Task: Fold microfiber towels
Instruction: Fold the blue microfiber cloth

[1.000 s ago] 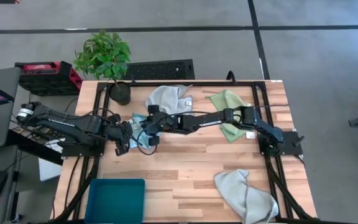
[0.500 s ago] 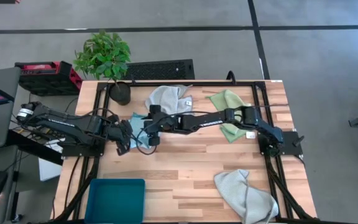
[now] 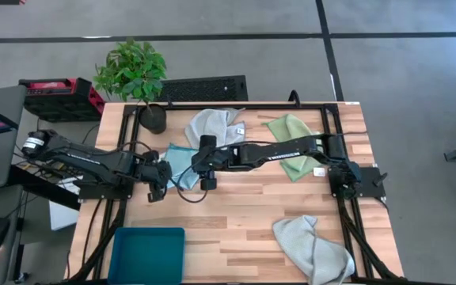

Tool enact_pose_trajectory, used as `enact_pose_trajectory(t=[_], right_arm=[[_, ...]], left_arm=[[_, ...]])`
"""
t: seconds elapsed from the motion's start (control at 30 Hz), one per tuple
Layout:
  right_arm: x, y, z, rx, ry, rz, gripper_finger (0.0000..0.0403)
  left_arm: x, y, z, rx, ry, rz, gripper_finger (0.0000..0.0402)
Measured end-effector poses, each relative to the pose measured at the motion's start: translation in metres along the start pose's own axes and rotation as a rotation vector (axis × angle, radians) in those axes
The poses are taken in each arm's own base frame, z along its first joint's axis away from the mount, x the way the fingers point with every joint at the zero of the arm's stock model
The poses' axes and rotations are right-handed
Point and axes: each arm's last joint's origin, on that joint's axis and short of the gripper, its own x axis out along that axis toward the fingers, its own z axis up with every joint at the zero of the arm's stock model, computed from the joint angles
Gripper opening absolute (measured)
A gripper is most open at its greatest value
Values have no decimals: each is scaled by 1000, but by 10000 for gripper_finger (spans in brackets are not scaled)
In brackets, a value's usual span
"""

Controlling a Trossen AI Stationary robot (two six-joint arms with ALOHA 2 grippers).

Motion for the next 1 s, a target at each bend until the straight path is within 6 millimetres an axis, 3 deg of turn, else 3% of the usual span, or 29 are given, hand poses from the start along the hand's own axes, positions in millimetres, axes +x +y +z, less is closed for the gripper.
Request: enact_pose_trajectory(t=[0.3, 0.6, 1.0], right_arm=[[-3, 11, 0, -24, 29, 34, 221], [-4, 13, -4, -36, 69, 45, 221], [-4, 14, -7, -46, 103, 56, 221]], left_arm=[[18, -7, 11, 15, 74, 48, 139], [9, -16, 47, 63, 114, 105, 139], [50, -13, 47, 185, 372, 206, 139]])
